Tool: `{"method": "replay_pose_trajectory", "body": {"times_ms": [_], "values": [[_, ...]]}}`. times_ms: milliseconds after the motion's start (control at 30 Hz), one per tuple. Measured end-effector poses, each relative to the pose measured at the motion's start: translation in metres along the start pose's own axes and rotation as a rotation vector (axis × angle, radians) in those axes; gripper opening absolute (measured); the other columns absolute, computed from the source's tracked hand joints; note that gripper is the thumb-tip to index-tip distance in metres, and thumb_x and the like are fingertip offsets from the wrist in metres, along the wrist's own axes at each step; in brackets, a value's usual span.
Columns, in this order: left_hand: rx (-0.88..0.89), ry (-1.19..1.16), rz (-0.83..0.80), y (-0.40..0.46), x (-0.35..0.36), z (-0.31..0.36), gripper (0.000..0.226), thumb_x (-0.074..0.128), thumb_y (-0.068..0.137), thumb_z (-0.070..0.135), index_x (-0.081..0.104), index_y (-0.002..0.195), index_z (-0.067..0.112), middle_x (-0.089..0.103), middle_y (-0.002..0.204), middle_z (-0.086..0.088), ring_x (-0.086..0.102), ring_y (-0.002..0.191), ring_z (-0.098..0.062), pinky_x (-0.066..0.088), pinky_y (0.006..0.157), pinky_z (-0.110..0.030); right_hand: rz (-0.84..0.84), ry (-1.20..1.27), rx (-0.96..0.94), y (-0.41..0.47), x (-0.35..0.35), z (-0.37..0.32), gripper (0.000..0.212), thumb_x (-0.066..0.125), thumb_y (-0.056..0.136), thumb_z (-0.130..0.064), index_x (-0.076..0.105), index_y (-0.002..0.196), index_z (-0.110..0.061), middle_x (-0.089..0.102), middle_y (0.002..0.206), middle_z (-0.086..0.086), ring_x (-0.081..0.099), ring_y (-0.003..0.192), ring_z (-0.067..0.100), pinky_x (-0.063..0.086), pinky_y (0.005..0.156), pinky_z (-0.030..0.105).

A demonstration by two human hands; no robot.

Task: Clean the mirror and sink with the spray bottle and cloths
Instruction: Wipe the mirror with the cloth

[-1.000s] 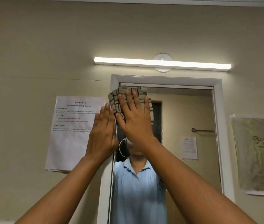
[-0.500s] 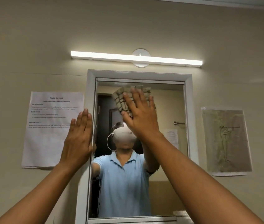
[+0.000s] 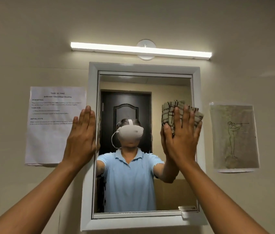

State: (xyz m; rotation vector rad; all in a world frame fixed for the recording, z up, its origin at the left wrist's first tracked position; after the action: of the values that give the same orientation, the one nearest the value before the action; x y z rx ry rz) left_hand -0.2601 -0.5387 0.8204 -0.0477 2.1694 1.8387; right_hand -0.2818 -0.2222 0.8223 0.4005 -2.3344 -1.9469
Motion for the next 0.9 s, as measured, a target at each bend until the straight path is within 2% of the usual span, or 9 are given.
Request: {"method": "replay_pose_trajectory", "body": {"times_ms": [100, 233, 400, 533, 633, 767, 900], "values": [[-0.003, 0.013, -0.013, -0.004, 0.001, 0.000, 0.086, 0.047, 0.078, 0.010, 0.005, 0.153, 0.005, 0.002, 0.162, -0.015, 0.000, 0.150, -0.026, 0.008, 0.122, -0.045, -0.013, 0.006, 0.039, -0.024, 0.008, -0.008, 0.067, 0.012, 0.099, -0.057, 0.005, 0.157, -0.024, -0.005, 0.166, 0.004, -0.008, 0.152, 0.024, 0.001, 0.119, 0.059], [-0.002, 0.005, -0.029, -0.008, 0.004, 0.003, 0.092, 0.051, 0.073, 0.008, 0.006, 0.153, 0.004, 0.001, 0.162, -0.016, 0.000, 0.150, -0.026, 0.009, 0.122, -0.045, -0.007, 0.022, 0.079, -0.023, 0.011, -0.029, 0.062, 0.014, 0.101, -0.047, 0.003, 0.157, -0.023, -0.007, 0.165, 0.006, -0.009, 0.152, 0.025, 0.002, 0.118, 0.061], [-0.006, -0.031, -0.017, -0.013, 0.005, 0.001, 0.094, 0.056, 0.072, 0.003, 0.009, 0.153, 0.003, 0.003, 0.162, -0.016, 0.002, 0.150, -0.026, 0.014, 0.121, -0.047, -0.031, 0.062, -0.040, 0.001, 0.021, -0.097, 0.063, 0.023, 0.102, -0.046, -0.001, 0.157, -0.027, -0.010, 0.165, 0.005, -0.014, 0.151, 0.025, -0.003, 0.120, 0.058], [0.027, -0.085, 0.018, -0.014, 0.001, 0.002, 0.075, 0.040, 0.083, 0.010, 0.012, 0.152, 0.002, 0.006, 0.161, -0.016, 0.006, 0.150, -0.026, 0.015, 0.121, -0.044, -0.066, 0.072, -0.188, 0.016, 0.032, -0.173, 0.064, 0.023, 0.102, -0.048, 0.001, 0.157, -0.026, -0.009, 0.165, 0.007, -0.011, 0.151, 0.026, -0.005, 0.119, 0.059], [0.040, -0.097, 0.040, -0.014, -0.001, 0.003, 0.066, 0.027, 0.090, 0.021, 0.016, 0.151, 0.000, 0.009, 0.160, -0.018, 0.009, 0.150, -0.027, 0.017, 0.121, -0.045, -0.078, 0.085, -0.232, 0.012, 0.038, -0.208, 0.063, 0.024, 0.102, -0.047, 0.002, 0.157, -0.026, -0.008, 0.165, 0.006, -0.012, 0.151, 0.024, -0.003, 0.118, 0.060], [0.043, -0.118, 0.061, -0.016, -0.001, 0.004, 0.062, 0.018, 0.099, 0.033, 0.017, 0.151, -0.001, 0.012, 0.159, -0.019, 0.011, 0.149, -0.027, 0.015, 0.121, -0.045, -0.095, 0.086, -0.294, -0.016, 0.042, -0.213, 0.064, 0.025, 0.102, -0.047, 0.002, 0.157, -0.025, -0.008, 0.165, 0.006, -0.011, 0.151, 0.023, 0.000, 0.119, 0.059], [0.048, -0.082, 0.034, -0.031, 0.007, 0.002, 0.061, 0.026, 0.098, 0.025, 0.012, 0.152, 0.000, 0.007, 0.161, -0.018, 0.007, 0.150, -0.027, 0.017, 0.120, -0.050, -0.130, 0.081, -0.392, -0.053, 0.045, -0.200, 0.067, 0.029, 0.100, -0.048, 0.005, 0.157, -0.024, -0.004, 0.165, 0.006, -0.010, 0.152, 0.024, 0.002, 0.119, 0.060]]}}
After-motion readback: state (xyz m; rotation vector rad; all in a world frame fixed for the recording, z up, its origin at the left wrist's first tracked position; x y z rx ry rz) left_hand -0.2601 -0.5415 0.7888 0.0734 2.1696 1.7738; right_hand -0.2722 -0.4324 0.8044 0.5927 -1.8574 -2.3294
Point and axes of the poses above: each hand's wrist, its own y-axis towards the middle knuckle, its own x-axis out of the palm, z = x × y, the point moved 7 cm from there along y, towards the middle knuckle
